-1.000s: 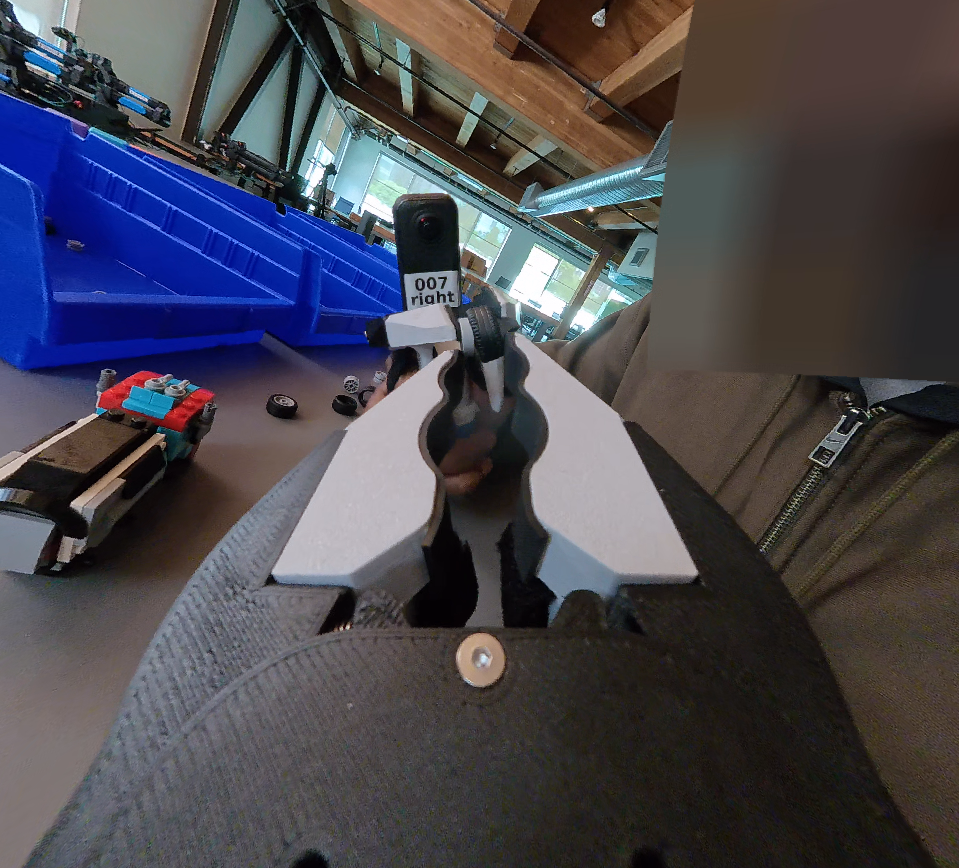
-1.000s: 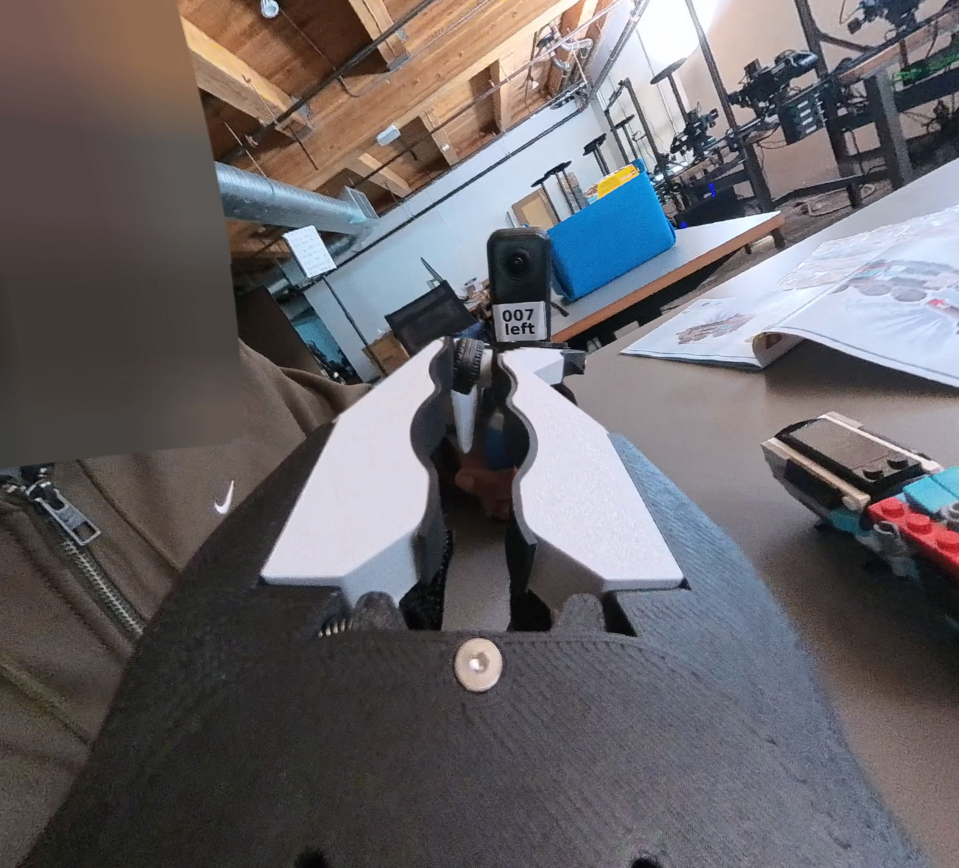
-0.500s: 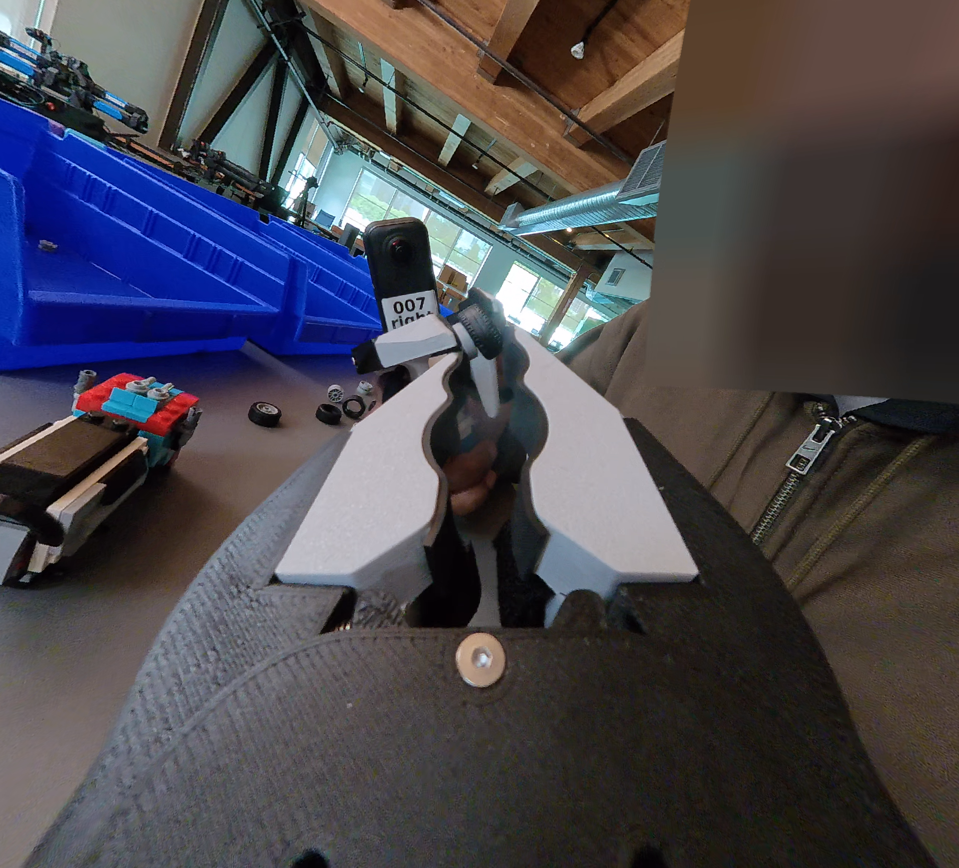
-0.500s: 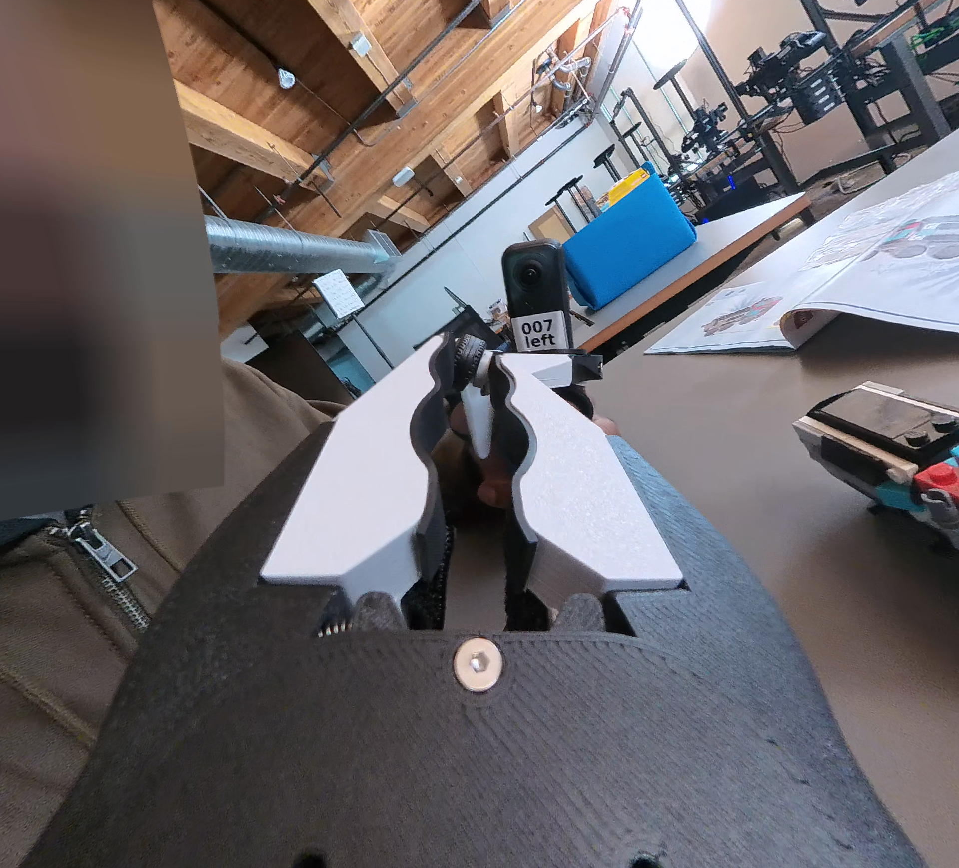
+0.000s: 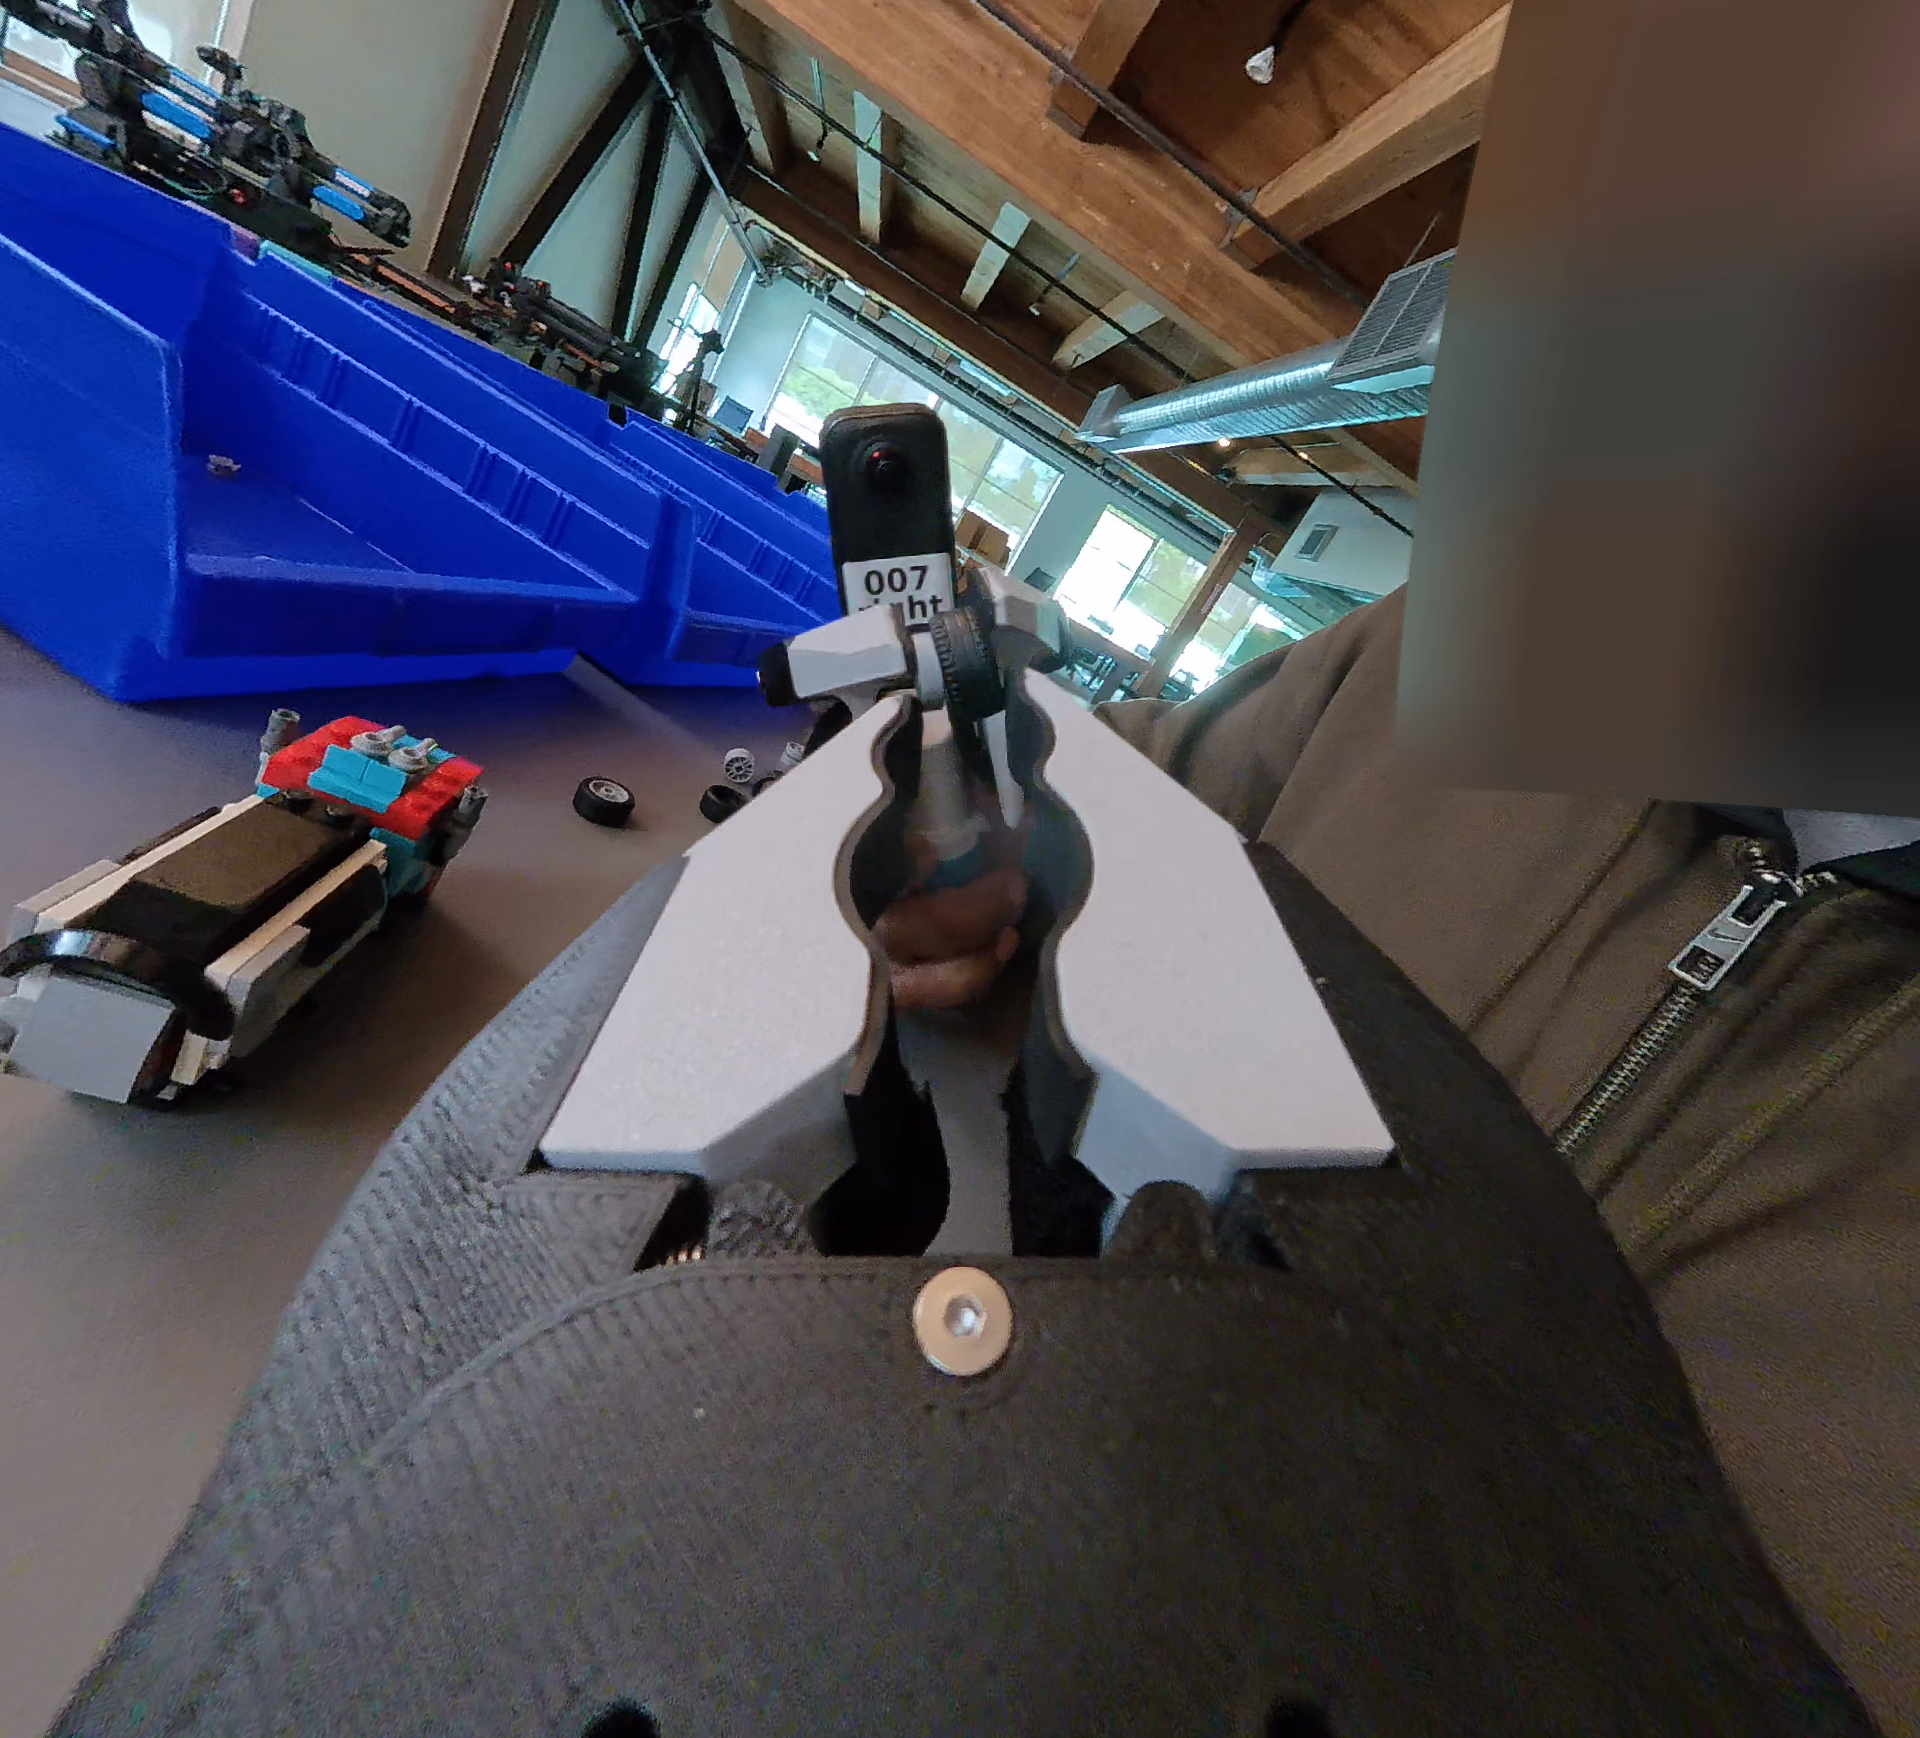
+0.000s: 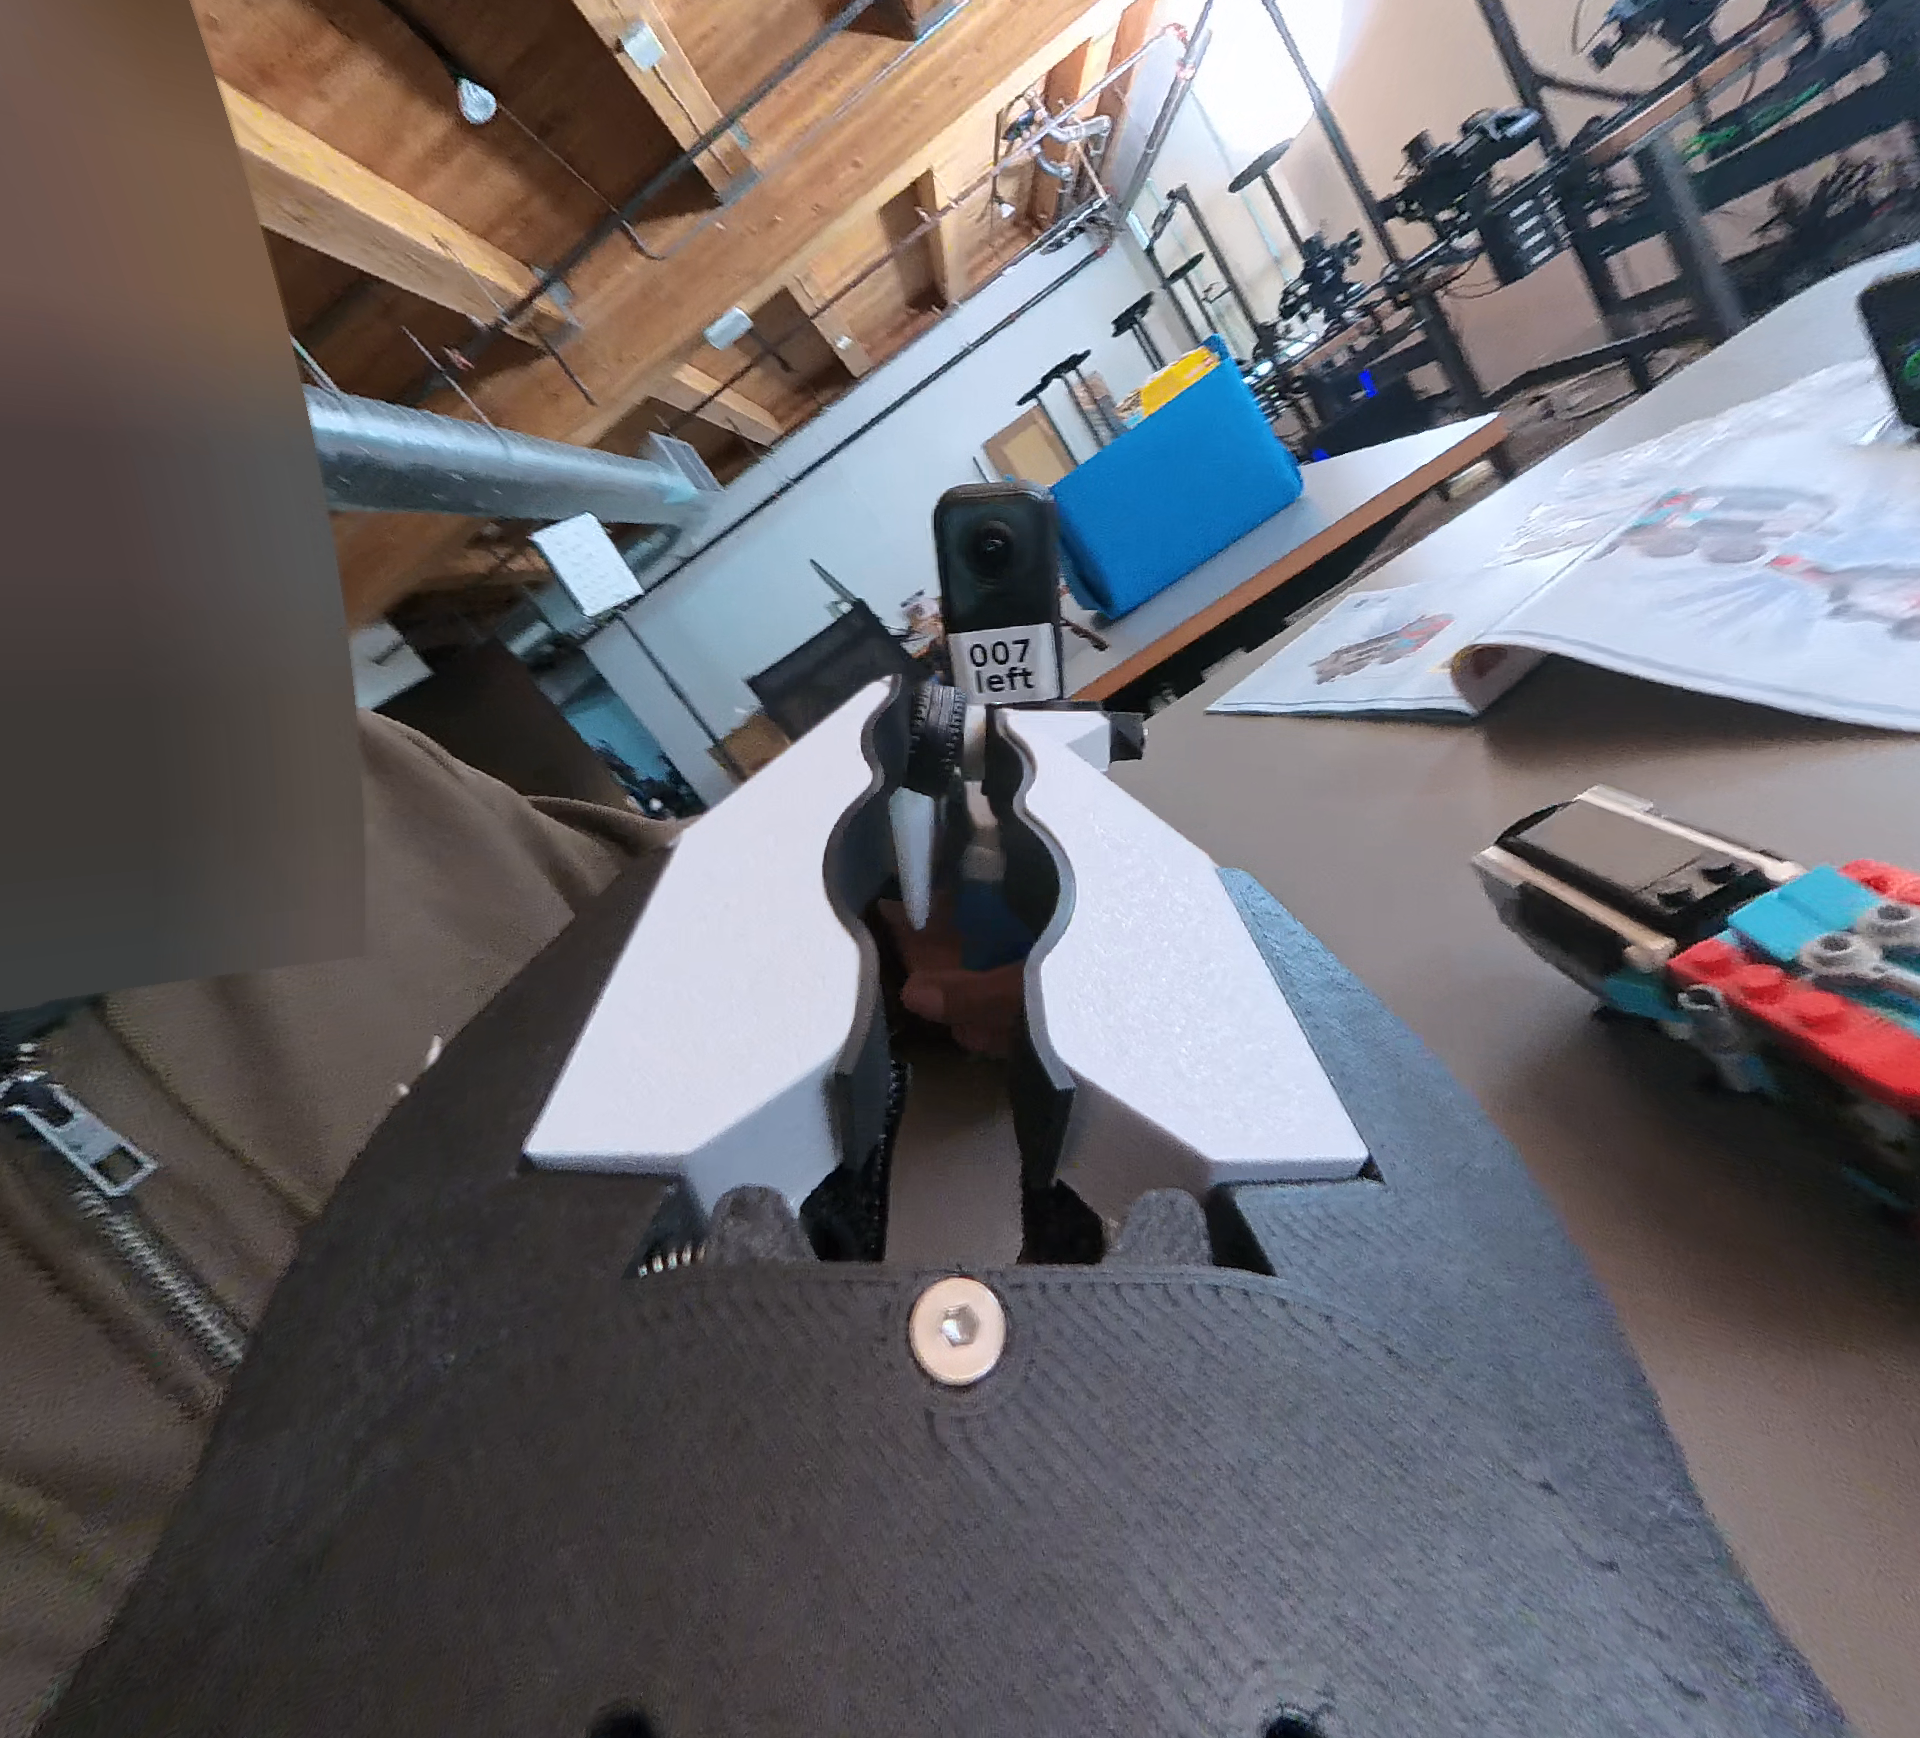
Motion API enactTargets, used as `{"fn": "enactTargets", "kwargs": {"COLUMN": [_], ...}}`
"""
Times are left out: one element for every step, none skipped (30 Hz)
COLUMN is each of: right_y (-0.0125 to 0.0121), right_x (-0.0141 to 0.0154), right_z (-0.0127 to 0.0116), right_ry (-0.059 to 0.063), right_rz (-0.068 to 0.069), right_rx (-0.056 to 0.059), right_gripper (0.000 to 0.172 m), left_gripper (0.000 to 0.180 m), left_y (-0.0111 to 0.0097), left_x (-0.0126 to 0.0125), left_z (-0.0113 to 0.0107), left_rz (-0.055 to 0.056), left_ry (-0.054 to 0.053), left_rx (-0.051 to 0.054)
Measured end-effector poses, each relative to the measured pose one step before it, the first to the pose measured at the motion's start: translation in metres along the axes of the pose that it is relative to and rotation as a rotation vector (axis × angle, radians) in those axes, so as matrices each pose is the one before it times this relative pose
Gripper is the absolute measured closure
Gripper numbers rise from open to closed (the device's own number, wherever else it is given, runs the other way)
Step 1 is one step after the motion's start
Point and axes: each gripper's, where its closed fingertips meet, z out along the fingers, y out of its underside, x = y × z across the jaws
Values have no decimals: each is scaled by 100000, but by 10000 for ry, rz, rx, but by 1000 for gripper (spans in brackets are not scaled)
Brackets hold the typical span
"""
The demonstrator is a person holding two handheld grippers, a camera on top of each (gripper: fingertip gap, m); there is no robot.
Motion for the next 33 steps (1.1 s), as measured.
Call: {"fn": "enactTargets", "kwargs": {"right_y": [-44,-6,8,33,28,-39,-99,-119,-86,-63,-94,-104,-85,-67,-23,14,50,69,73,75,74,34,-59,1,73,67,22,-7,-16,-2,-7,-13,0], "right_x": [4,48,111,88,72,-17,-72,-55,-18,51,125,93,19,2,2,62,96,51,10,9,35,67,46,1,2,0,2,32,19,-3,-39,5,10], "right_z": [19,18,27,46,20,39,-32,-12,20,-5,-39,-13,0,-10,7,24,23,42,52,32,30,-36,-113,-34,11,17,-2,-10,-14,-8,7,-8,10], "right_ry": [44,60,86,113,118,104,97,87,57,47,56,29,16,10,21,45,55,17,-8,-15,-21,-21,-28,-23,-11,-4,5,19,23,14,28,53,56], "right_rz": [-152,-159,-161,-200,-277,-319,-263,-176,-94,-27,14,30,26,20,27,24,40,71,112,127,118,98,65,46,36,28,4,-46,-93,-116,-133,-159,-187], "right_rx": [-23,-47,-58,-81,-94,-77,-37,-11,-15,7,53,57,28,12,4,-11,-22,-20,-22,-19,1,18,34,15,-8,3,10,-2,-16,-14,-23,-34,-51], "right_gripper": [158,158,158,159,159,158,159,159,158,158,158,158,158,158,158,158,157,156,155,155,154,154,154,154,153,154,155,157,157,157,157,157,157], "left_gripper": [164,164,164,164,165,165,165,164,165,165,165,165,165,165,165,165,165,165,165,165,165,165,165,165,165,165,165,164,165,165,165,165,164], "left_y": [60,59,15,27,20,-37,-117,-174,-133,-63,-57,-30,-48,-30,-57,-140,-175,-214,-225,-135,-28,41,120,155,100,54,-7,20,28,31,11,15,11], "left_x": [6,-44,-90,-116,-87,23,19,-25,-36,-57,-69,-24,-18,-15,-64,-88,-112,-136,-149,-33,-17,3,-1,16,6,17,34,33,1,35,19,-35,-10], "left_z": [21,16,-6,-18,-17,-19,-35,-70,-68,-56,-35,-17,-12,-11,-23,-58,-75,-88,-83,-51,-6,39,64,91,65,53,14,20,16,11,5,-24,-31], "left_rz": [143,148,126,87,62,11,-50,-64,-66,-67,-82,-110,-99,-69,-55,-62,-95,-106,-86,-49,-11,18,28,43,55,46,18,-6,4,32,57,111,176], "left_ry": [-65,-91,-114,-100,-63,16,28,19,13,10,1,35,32,23,-11,-29,-27,-32,-59,0,-3,-9,-14,-9,-29,-15,14,25,-2,15,-9,-56,-68], "left_rx": [-66,-71,-37,-28,-1,38,80,118,96,62,73,58,61,48,51,99,119,151,165,102,37,4,-48,-61,-25,-7,3,-25,-33,-54,-68,-95,-115]}}
